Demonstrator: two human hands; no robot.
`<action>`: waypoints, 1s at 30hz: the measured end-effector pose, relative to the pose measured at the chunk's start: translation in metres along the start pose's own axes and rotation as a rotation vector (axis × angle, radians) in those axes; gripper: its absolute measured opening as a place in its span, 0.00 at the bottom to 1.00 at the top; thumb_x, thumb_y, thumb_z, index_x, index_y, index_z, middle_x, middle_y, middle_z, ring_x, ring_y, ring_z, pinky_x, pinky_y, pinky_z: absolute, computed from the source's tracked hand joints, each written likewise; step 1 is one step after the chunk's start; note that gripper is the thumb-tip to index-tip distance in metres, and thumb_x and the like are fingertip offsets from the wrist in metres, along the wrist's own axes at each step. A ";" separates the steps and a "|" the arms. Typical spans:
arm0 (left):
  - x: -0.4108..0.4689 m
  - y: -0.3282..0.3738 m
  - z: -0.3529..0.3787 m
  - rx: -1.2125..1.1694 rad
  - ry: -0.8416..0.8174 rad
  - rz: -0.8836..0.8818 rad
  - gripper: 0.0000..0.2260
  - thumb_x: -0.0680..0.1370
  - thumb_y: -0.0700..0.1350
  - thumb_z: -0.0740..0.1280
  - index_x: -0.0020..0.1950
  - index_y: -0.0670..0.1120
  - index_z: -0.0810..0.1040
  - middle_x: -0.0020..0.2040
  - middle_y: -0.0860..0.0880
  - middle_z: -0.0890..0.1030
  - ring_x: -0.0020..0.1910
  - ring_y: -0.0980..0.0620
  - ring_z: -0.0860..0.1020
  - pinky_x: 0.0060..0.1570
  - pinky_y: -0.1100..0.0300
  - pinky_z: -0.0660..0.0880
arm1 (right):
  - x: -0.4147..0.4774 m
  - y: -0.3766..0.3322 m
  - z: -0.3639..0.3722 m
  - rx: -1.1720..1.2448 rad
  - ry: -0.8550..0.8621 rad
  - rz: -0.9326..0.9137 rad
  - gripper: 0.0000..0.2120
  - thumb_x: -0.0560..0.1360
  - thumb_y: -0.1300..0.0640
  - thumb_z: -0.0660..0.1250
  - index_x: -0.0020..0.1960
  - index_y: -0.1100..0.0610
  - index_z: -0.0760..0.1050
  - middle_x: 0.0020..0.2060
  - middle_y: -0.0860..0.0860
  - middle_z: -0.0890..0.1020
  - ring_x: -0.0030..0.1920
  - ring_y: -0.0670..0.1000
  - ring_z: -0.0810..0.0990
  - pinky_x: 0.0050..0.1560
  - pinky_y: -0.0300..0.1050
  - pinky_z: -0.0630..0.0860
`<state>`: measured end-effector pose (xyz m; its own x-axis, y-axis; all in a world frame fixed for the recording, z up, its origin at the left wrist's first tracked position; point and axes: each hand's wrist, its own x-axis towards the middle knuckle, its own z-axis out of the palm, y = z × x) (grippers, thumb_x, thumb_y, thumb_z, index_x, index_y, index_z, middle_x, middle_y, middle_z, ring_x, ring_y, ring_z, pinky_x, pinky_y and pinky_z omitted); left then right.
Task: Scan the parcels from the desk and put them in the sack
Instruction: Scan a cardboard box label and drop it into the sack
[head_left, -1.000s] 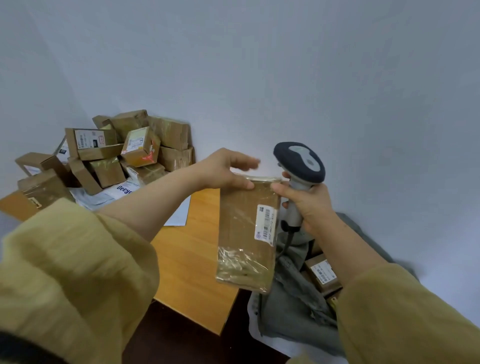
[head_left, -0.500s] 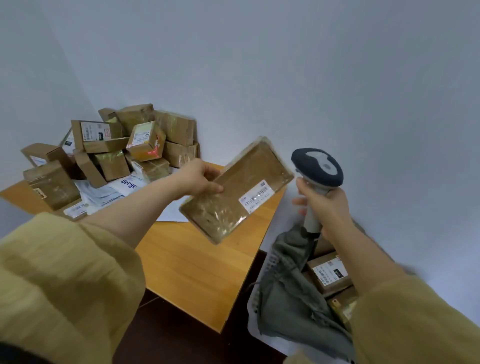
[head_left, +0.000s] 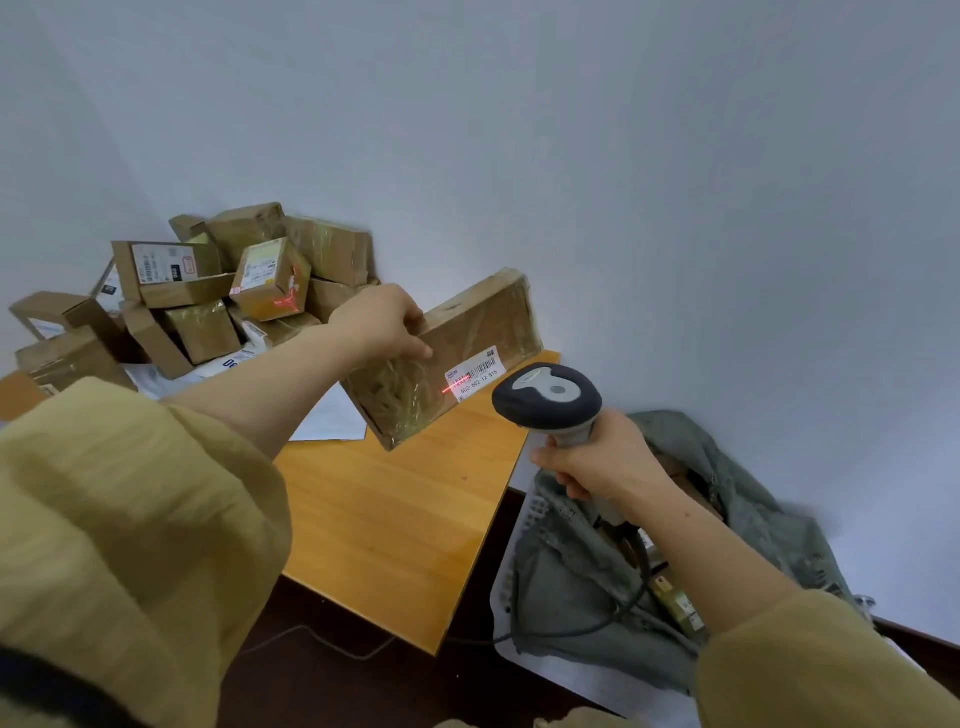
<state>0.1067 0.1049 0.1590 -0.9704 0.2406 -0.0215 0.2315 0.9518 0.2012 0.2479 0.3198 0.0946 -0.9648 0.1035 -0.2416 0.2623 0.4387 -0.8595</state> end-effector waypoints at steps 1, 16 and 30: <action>0.000 0.001 0.000 -0.005 -0.001 -0.003 0.22 0.71 0.52 0.74 0.61 0.44 0.79 0.53 0.46 0.82 0.50 0.48 0.79 0.53 0.51 0.78 | -0.001 0.000 0.000 -0.005 0.001 0.000 0.06 0.71 0.60 0.72 0.39 0.60 0.76 0.29 0.54 0.78 0.23 0.46 0.73 0.31 0.40 0.75; 0.005 -0.004 0.003 -0.049 -0.011 -0.068 0.23 0.71 0.51 0.75 0.63 0.42 0.78 0.55 0.46 0.81 0.53 0.47 0.79 0.55 0.52 0.77 | -0.004 0.001 0.000 -0.044 0.010 -0.013 0.05 0.72 0.60 0.72 0.40 0.61 0.76 0.30 0.54 0.78 0.23 0.45 0.74 0.29 0.37 0.75; 0.009 0.006 0.010 -0.065 -0.035 -0.055 0.21 0.72 0.49 0.74 0.61 0.41 0.79 0.54 0.44 0.82 0.52 0.46 0.79 0.54 0.54 0.76 | 0.002 0.009 -0.004 -0.010 -0.020 -0.002 0.07 0.73 0.61 0.70 0.38 0.58 0.74 0.30 0.52 0.76 0.23 0.43 0.72 0.25 0.32 0.72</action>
<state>0.1000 0.1147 0.1502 -0.9783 0.1957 -0.0683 0.1716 0.9497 0.2621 0.2483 0.3277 0.0887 -0.9648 0.0851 -0.2490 0.2603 0.4476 -0.8555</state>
